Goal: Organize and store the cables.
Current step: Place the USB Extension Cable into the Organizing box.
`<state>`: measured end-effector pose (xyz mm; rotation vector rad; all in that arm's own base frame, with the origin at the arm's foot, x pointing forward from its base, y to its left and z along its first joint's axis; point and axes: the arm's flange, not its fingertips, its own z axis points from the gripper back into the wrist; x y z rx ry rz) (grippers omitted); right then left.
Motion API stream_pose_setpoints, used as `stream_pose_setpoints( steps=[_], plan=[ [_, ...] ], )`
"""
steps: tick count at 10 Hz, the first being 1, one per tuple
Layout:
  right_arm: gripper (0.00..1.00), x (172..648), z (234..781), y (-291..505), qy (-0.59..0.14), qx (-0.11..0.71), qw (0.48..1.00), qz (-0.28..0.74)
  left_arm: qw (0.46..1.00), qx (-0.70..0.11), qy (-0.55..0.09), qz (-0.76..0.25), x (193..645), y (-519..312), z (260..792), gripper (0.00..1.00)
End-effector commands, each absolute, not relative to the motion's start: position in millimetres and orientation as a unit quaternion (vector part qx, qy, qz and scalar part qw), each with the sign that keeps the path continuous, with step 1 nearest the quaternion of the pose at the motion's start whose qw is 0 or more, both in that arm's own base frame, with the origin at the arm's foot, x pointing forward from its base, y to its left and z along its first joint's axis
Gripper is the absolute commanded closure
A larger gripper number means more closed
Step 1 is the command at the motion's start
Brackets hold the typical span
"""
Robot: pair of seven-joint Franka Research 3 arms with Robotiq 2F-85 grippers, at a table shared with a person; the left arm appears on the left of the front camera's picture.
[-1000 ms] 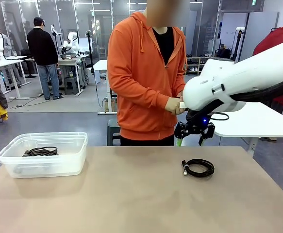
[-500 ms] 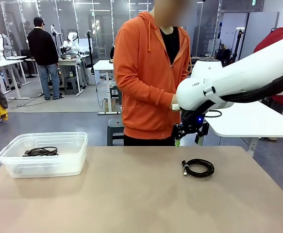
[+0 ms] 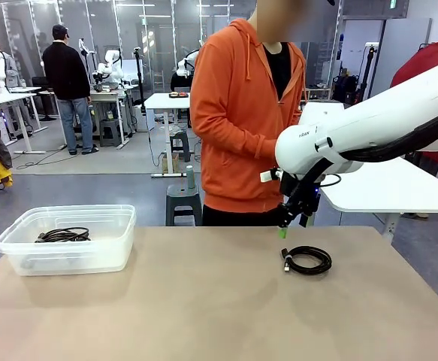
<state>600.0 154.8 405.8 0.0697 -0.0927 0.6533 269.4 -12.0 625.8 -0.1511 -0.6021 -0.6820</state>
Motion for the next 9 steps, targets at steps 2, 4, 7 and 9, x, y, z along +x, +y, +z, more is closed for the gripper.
stream_pose_setpoints(
  steps=[2,4,7,9],
  plan=[
    [0.0,604,393,149,-0.036,0.065,0.933,0.353,0.897,-0.068,-0.286,-0.329,267,-14,626,0.0],
    [0.0,608,377,153,-0.029,0.058,0.941,0.333,0.897,-0.068,-0.286,-0.329,267,-14,626,0.0],
    [0.0,615,362,157,-0.026,0.064,0.948,0.31,0.897,-0.068,-0.286,-0.329,267,-14,626,0.0],
    [0.0,618,349,162,-0.025,0.062,0.961,0.27,0.897,-0.068,-0.286,-0.329,267,-14,626,0.0]
  ],
)
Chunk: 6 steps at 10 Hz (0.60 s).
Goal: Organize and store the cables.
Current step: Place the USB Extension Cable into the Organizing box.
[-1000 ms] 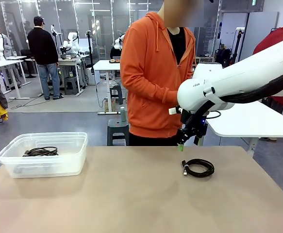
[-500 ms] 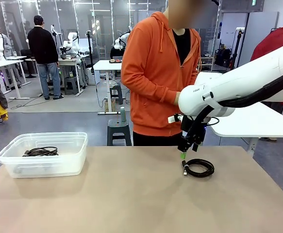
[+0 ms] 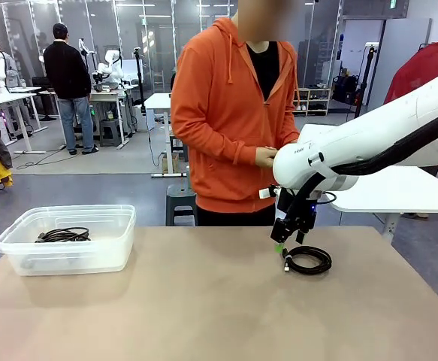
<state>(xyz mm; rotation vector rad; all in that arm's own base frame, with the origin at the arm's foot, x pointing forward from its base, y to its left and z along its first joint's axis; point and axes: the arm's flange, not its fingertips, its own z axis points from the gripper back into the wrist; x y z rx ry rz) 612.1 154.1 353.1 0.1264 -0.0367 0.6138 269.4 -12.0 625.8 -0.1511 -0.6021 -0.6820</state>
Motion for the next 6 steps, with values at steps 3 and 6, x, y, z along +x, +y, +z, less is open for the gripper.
stream_pose_setpoints(
  steps=[3,6],
  plan=[
    [0.0,625,336,164,-0.034,0.072,0.976,0.2,0.897,-0.068,-0.286,-0.329,267,-14,626,0.0],
    [0.0,629,323,168,-0.029,0.062,0.983,0.17,0.897,-0.068,-0.286,-0.329,267,-14,626,0.0]
  ],
)
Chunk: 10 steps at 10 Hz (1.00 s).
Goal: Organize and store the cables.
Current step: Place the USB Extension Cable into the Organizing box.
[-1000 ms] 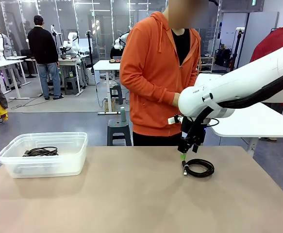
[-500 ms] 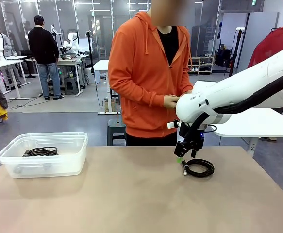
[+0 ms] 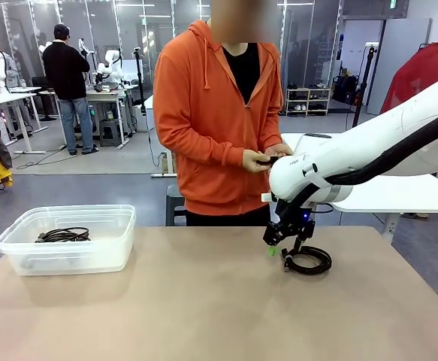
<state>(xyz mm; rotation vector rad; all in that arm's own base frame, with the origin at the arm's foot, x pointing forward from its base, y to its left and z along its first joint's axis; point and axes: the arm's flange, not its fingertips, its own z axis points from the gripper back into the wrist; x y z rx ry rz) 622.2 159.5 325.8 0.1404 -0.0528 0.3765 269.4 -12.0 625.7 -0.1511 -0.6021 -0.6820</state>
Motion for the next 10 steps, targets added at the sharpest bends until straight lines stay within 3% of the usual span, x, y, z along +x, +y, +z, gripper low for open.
stream_pose_setpoints(
  steps=[1,7,10],
  plan=[
    [0.0,629,319,170,-0.025,0.054,0.984,0.169,0.897,-0.068,-0.286,-0.329,267,-14,626,0.0],
    [0.0,632,298,172,-0.024,0.013,0.992,0.121,0.897,-0.068,-0.286,-0.329,267,-14,626,0.0],
    [0.27,634,302,169,-0.026,0.024,0.993,0.117,0.897,-0.068,-0.286,-0.329,267,-14,626,0.0]
  ],
)
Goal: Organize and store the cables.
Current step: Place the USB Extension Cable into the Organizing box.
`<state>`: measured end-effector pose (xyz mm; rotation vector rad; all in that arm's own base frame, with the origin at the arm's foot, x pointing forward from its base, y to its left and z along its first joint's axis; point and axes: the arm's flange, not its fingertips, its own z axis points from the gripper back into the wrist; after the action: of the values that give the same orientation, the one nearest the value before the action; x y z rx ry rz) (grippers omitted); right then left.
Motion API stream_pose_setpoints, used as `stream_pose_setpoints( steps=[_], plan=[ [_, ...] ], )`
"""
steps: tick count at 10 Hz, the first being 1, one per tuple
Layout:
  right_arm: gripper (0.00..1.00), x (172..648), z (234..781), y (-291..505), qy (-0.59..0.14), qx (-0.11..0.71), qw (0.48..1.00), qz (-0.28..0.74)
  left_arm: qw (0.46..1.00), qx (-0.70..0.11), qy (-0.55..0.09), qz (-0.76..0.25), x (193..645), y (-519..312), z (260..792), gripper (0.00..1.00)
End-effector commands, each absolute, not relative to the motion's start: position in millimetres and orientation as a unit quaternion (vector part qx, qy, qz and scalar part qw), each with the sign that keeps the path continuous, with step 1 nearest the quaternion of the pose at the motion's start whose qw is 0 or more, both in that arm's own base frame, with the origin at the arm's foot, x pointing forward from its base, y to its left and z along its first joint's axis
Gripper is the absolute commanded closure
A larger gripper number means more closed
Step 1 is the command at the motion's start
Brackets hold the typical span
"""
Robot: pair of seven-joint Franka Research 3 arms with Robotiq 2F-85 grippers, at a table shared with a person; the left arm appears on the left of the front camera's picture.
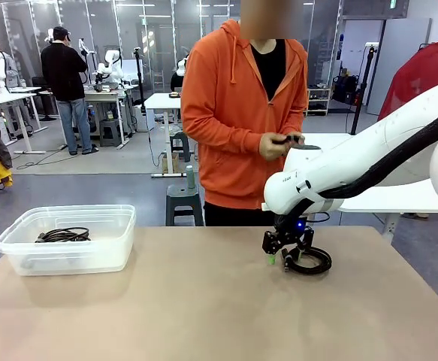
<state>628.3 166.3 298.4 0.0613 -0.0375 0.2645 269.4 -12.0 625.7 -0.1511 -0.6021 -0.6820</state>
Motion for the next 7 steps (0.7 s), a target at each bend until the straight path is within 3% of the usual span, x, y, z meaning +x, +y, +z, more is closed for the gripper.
stream_pose_setpoints(
  steps=[1,4,7],
  plan=[
    [0.4,633.1,303.8,168.7,-0.026,0.024,0.993,0.117,0.897,-0.068,-0.286,-0.329,267.3,-13.9,626.0,0.0],
    [0.66,632.2,305.2,170.6,-0.019,0.019,0.992,0.121,0.897,-0.068,-0.286,-0.329,267.3,-13.9,626.0,0.0],
    [1.0,627.3,310.2,176.0,-0.018,0.007,0.991,0.129,0.897,-0.068,-0.286,-0.329,267.3,-13.9,626.0,0.0]
  ],
)
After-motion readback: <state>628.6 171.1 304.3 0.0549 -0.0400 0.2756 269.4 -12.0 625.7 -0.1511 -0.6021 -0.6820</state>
